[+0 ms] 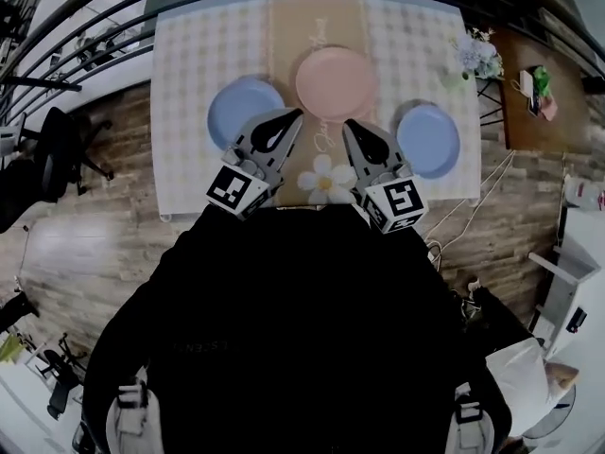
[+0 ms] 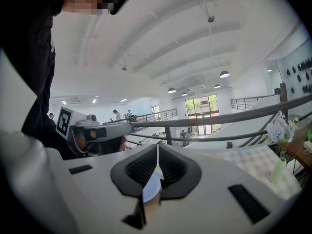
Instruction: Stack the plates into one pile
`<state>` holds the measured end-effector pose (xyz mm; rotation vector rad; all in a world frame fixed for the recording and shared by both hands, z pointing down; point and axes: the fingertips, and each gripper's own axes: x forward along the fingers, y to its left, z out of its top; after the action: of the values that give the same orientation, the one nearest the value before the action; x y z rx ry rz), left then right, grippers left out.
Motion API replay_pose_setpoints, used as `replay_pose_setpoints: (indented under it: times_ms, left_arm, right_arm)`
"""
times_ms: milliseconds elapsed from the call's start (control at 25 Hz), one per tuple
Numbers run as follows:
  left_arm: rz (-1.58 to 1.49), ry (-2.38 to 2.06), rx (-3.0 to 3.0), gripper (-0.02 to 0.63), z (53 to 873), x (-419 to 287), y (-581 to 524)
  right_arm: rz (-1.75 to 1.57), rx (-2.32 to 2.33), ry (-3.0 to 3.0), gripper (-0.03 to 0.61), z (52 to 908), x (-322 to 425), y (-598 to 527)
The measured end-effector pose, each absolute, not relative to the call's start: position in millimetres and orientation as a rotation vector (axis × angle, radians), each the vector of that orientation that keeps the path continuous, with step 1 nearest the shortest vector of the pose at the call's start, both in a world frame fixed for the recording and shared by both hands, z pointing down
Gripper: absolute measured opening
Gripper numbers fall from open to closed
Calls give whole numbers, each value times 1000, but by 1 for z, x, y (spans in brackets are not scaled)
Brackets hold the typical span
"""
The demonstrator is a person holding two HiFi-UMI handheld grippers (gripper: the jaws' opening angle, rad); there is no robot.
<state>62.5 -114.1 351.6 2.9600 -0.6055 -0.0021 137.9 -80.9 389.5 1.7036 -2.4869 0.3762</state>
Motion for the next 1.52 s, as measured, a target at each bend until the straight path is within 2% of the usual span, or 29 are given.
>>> replay_pose_setpoints:
  times_ms: [200, 760, 1000, 1240, 1520]
  left_arm:
    - [-13, -685, 2929, 14, 369, 87, -126]
    - [114, -758, 2904, 14, 424, 147, -134]
    - [151, -761, 2890, 14, 449, 168, -142]
    - [158, -775, 2862, 14, 469, 182, -148]
    - [147, -803, 2845, 14, 479, 190, -152]
  right_arm:
    - [515, 1691, -2400, 25, 431, 172, -99]
    - [755, 1684, -2111, 101, 571, 237, -141]
    - [833, 1708, -2019, 138, 616, 260, -149]
    - [1064, 1757, -1900, 175, 663, 283, -151]
    - [1166, 1802, -1810, 202, 690, 296, -166]
